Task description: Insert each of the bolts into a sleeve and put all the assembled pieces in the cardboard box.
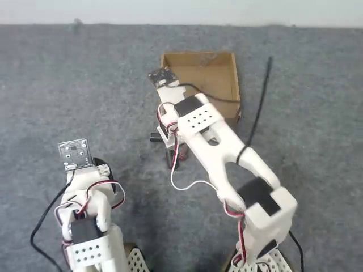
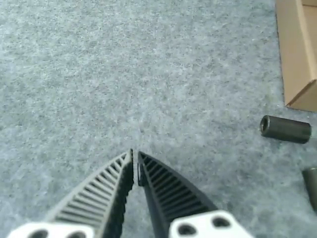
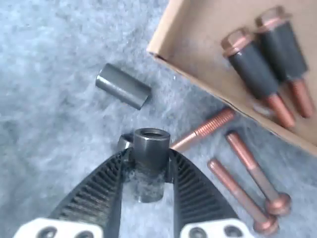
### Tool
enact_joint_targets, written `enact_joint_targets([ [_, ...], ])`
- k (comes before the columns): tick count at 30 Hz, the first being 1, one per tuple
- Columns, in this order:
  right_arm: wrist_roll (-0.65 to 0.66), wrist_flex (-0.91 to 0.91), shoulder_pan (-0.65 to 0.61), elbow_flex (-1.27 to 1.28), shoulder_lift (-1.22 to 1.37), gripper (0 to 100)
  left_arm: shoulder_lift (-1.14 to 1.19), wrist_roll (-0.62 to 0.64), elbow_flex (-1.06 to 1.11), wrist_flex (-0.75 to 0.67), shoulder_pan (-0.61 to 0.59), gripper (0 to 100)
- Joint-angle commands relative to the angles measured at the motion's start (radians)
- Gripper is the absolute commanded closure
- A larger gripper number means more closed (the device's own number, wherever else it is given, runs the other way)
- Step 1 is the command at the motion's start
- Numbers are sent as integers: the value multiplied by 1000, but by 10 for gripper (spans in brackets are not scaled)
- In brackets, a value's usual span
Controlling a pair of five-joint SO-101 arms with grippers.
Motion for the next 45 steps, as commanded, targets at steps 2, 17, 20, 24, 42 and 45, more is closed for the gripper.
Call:
enact_joint_targets([
  [2,20,88,62,-20,-160,991,18,-8,-10,-5,5,989],
  [17,20,463,384,-18,-262,991,18,-8,-10,-5,2,989],
  [20,20,507,470,-18,-259,989,18,-8,-10,-5,2,989],
  [24,18,476,570,51,-269,991,18,-8,-10,-5,2,989],
  [42,98,25,811,499,-269,988,18,-8,-10,-5,5,989],
  [45,101,-41,832,523,-268,950,18,-8,-10,-5,5,989],
])
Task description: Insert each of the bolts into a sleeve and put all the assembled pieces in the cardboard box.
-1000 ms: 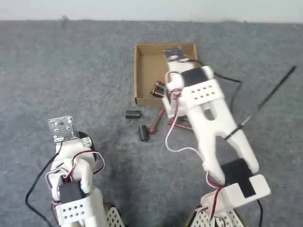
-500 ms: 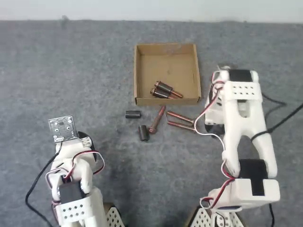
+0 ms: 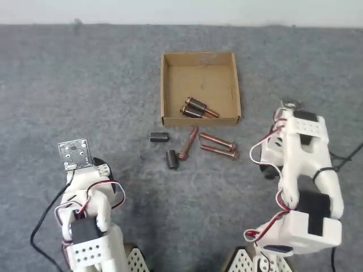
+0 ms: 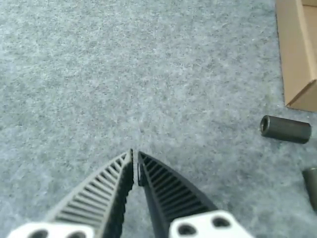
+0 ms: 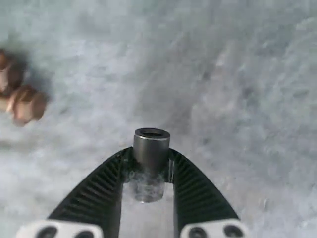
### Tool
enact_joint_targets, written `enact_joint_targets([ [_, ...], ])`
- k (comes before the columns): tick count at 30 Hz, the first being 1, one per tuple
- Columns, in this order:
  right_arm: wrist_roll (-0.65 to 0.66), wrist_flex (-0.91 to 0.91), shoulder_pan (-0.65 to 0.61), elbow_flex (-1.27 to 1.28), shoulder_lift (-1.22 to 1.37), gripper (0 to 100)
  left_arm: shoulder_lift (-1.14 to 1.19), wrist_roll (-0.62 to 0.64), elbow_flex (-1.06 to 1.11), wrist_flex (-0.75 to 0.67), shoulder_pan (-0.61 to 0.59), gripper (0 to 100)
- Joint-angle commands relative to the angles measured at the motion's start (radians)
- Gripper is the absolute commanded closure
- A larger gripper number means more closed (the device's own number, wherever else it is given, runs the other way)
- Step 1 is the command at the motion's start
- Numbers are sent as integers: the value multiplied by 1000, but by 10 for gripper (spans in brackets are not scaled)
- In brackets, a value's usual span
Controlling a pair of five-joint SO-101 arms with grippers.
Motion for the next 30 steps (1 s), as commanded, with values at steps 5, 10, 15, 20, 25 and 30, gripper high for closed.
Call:
enact_joint_targets([
  [5,20,-58,8,3,-64,864,18,-8,-10,-5,5,989],
  [10,20,-54,1,0,-73,890,18,-8,-10,-5,5,989],
  [15,34,64,-1,0,-163,837,18,-8,-10,-5,5,989],
  [20,60,105,1,28,-265,828,18,-9,-10,-5,5,989],
  [25,60,21,-1,103,-268,828,18,-9,-10,-5,5,989],
  [30,60,-84,-1,158,-268,828,18,-9,-10,-5,5,989],
])
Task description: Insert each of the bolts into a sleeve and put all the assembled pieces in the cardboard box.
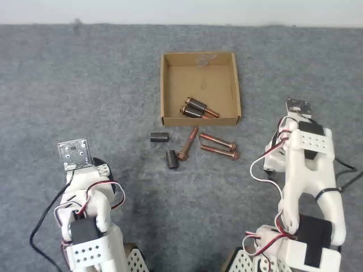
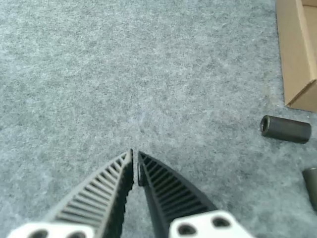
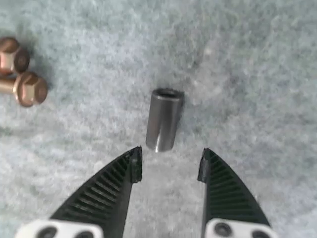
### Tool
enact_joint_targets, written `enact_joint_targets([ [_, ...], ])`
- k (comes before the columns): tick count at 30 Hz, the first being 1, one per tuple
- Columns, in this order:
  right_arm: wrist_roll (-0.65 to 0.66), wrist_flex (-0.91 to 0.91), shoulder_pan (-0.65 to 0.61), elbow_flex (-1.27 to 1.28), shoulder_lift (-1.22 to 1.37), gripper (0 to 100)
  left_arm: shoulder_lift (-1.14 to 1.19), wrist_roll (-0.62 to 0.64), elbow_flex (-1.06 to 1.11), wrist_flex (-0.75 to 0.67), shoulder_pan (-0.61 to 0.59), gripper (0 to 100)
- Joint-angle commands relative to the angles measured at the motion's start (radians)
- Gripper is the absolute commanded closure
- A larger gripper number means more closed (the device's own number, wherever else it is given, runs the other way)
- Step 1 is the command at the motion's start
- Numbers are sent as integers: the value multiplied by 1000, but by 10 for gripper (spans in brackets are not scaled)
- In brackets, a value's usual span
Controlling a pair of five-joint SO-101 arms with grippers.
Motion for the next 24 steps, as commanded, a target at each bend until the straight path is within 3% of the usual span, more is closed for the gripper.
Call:
enact_joint_targets([
  [1,15,-61,-10,8,-53,828,18,-9,-10,-5,5,989],
  [15,17,-236,-70,5,183,828,18,-9,-10,-5,5,989],
  [24,21,-211,-67,-41,216,830,18,-9,-10,-5,5,989],
])
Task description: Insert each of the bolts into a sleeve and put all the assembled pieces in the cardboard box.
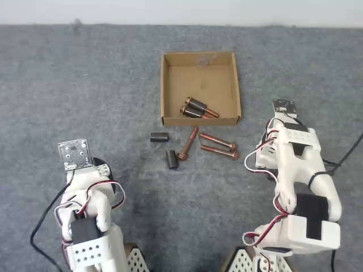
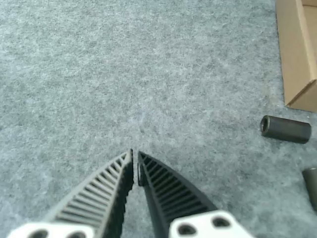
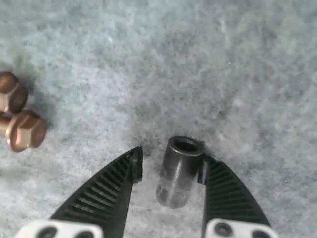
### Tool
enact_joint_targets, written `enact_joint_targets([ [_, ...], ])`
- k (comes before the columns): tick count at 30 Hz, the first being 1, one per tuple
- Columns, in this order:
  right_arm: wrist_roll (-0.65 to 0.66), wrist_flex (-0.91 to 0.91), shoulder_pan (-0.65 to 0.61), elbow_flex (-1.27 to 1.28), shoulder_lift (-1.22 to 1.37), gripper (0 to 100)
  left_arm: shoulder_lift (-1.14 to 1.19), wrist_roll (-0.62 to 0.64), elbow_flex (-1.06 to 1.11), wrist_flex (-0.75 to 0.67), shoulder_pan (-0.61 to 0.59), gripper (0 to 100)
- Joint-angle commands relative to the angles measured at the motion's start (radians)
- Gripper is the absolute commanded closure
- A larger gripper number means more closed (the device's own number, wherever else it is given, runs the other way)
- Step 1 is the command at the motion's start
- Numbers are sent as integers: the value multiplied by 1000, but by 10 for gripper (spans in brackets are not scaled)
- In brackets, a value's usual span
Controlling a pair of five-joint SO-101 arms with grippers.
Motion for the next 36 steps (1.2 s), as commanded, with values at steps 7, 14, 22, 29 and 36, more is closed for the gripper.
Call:
enact_joint_targets([
  [7,17,1,-4,-34,10,943,18,-9,-10,-5,5,989],
  [14,17,7,-4,-35,-2,950,18,-9,-10,-5,5,989],
  [22,9,171,-4,-69,-108,950,18,-9,-10,-5,5,989],
  [29,-129,124,88,-23,-255,950,18,-9,-10,-5,5,989],
  [36,-158,-119,162,201,-340,950,18,-9,-10,-31,6,989],
])
